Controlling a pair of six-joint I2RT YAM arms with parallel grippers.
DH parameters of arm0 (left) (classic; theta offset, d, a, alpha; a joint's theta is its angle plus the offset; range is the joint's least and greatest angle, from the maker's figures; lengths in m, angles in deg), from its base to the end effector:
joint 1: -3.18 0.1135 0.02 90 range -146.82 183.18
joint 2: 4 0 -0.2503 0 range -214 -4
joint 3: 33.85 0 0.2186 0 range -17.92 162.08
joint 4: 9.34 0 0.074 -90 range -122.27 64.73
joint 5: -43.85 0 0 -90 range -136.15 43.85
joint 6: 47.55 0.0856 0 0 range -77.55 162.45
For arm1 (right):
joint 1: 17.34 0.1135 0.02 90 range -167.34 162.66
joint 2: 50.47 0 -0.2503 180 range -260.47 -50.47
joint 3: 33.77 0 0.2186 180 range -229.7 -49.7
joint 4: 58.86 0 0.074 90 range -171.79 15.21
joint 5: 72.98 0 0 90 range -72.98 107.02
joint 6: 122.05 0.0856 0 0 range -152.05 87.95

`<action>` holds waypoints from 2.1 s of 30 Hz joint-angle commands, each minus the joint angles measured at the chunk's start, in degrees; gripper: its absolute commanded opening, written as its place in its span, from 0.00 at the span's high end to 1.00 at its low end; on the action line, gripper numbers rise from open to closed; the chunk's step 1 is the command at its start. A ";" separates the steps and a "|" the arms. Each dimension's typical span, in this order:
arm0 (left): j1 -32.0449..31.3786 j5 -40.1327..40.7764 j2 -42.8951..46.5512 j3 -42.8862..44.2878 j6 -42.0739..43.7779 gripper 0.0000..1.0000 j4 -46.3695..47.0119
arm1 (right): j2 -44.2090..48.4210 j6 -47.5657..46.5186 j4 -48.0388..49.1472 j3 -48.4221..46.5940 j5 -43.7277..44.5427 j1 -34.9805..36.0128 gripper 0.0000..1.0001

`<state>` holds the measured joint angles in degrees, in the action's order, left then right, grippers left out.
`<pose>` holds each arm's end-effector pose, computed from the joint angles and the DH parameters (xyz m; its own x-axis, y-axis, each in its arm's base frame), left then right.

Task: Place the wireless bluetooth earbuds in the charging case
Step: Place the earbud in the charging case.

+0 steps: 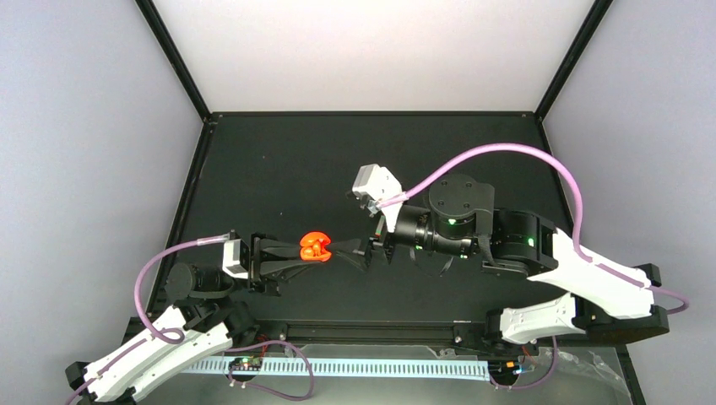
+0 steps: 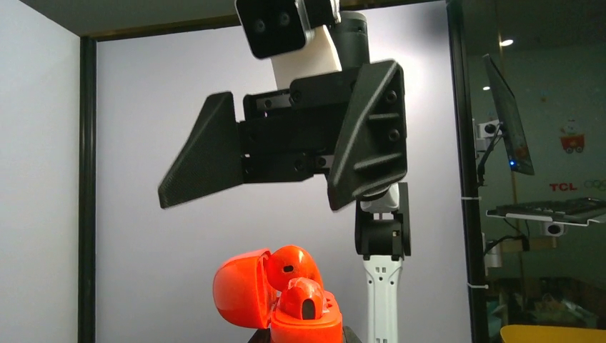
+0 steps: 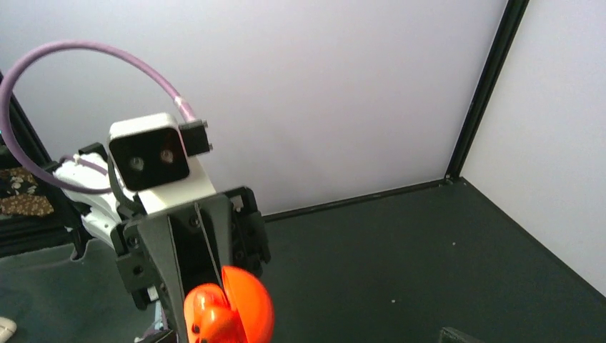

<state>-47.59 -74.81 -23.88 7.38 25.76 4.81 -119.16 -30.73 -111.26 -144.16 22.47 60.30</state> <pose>0.0375 -0.1109 0.3648 0.0857 -0.5034 -0.8598 0.9931 0.1127 0.0330 0.0612 0.2412 0.4625 -0.0617 -0.1743 -0.9828 -0.9513 0.3083 0.0050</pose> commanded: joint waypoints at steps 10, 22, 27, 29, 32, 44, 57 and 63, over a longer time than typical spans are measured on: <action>-0.30 -2.50 0.11 2.45 -0.75 0.99 1.11 | -6.66 -0.09 -3.33 -8.06 -0.54 -0.13 0.05; -0.30 -2.37 0.78 2.39 -0.69 0.98 0.89 | -8.63 0.45 -7.18 -9.99 1.61 -0.13 0.05; -0.35 -2.01 1.05 2.39 -0.56 0.99 0.81 | -8.40 1.04 -7.95 -9.78 1.53 -0.13 0.05; -0.30 -2.00 1.07 2.34 -0.51 0.99 0.85 | -8.24 1.28 -8.00 -9.78 1.19 -0.16 0.05; -0.30 -2.00 0.98 2.38 -0.54 0.98 0.94 | -7.98 1.57 -7.77 -9.96 1.02 -0.14 0.05; -0.30 -2.93 1.38 2.24 -0.89 0.98 0.68 | -6.96 2.43 -5.18 -9.78 3.30 -0.14 0.05; -0.30 -2.44 2.03 2.52 -0.97 0.98 0.46 | -7.48 2.47 -8.11 -9.96 2.83 -0.13 0.05; -0.30 -2.15 2.04 2.56 -0.82 0.98 0.37 | -6.63 2.58 -8.58 -9.96 0.97 -0.13 0.05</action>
<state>-47.59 -76.47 -22.67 7.90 25.33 4.68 -126.98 -28.69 -118.72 -152.86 24.46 60.30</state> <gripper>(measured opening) 0.170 0.946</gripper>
